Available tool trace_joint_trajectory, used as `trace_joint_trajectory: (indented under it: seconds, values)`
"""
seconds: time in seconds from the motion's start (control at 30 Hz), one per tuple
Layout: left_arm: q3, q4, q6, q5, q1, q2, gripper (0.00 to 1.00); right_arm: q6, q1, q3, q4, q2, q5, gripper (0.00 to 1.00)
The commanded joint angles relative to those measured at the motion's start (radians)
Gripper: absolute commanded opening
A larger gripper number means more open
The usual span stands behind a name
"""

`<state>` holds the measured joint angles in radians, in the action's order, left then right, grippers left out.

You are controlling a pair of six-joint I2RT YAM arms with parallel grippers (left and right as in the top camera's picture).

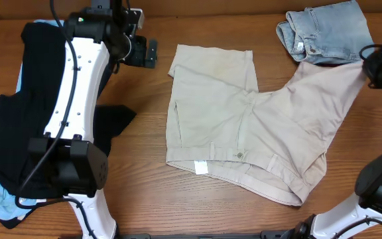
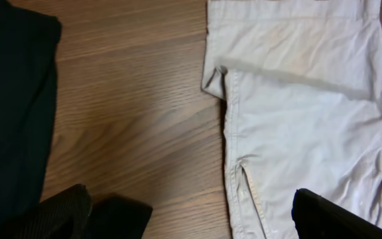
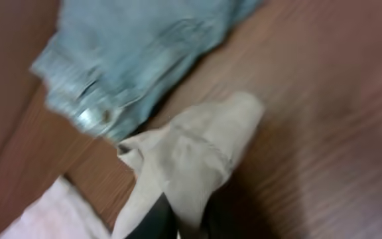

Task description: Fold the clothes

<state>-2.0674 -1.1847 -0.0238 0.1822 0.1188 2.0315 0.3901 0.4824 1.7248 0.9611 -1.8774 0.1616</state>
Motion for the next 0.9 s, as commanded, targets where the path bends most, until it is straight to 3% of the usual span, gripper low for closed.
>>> trace_joint_trajectory:
  seconds: [0.0, 0.07, 0.1, 0.2, 0.33, 0.5, 0.67, 0.87]
  values:
    - [0.069, 0.033, -0.026, 0.002, 0.049, 0.009, 1.0, 0.034, 0.04, -0.011, -0.006, -0.001, -0.067, 0.25]
    - [0.115, 0.056, -0.026, 0.006, 0.077, 0.009, 1.0, 0.033, 0.054, -0.011, -0.004, -0.001, -0.059, 0.65]
    - [0.133, 0.064, -0.028, 0.016, 0.089, 0.009, 1.0, 0.033, 0.06, -0.011, 0.001, 0.0, -0.049, 0.8]
    - [0.195, 0.091, -0.077, 0.114, 0.137, 0.009, 1.0, 0.033, 0.065, -0.01, 0.024, 0.0, -0.002, 0.96]
    - [0.252, 0.079, -0.131, 0.207, 0.219, 0.009, 1.0, 0.005, 0.061, -0.01, 0.033, 0.0, 0.113, 0.97]
    - [0.347, 0.06, -0.129, 0.163, 0.339, 0.009, 1.0, -0.002, 0.035, -0.01, 0.04, 0.0, 0.177, 0.98]
    - [0.514, 0.115, -0.033, 0.074, 0.419, 0.009, 1.0, -0.044, 0.008, -0.01, 0.04, 0.0, 0.176, 0.98]
    - [0.666, 0.195, 0.042, 0.049, 0.414, 0.009, 1.0, -0.05, -0.007, -0.01, 0.04, 0.0, 0.174, 0.99]
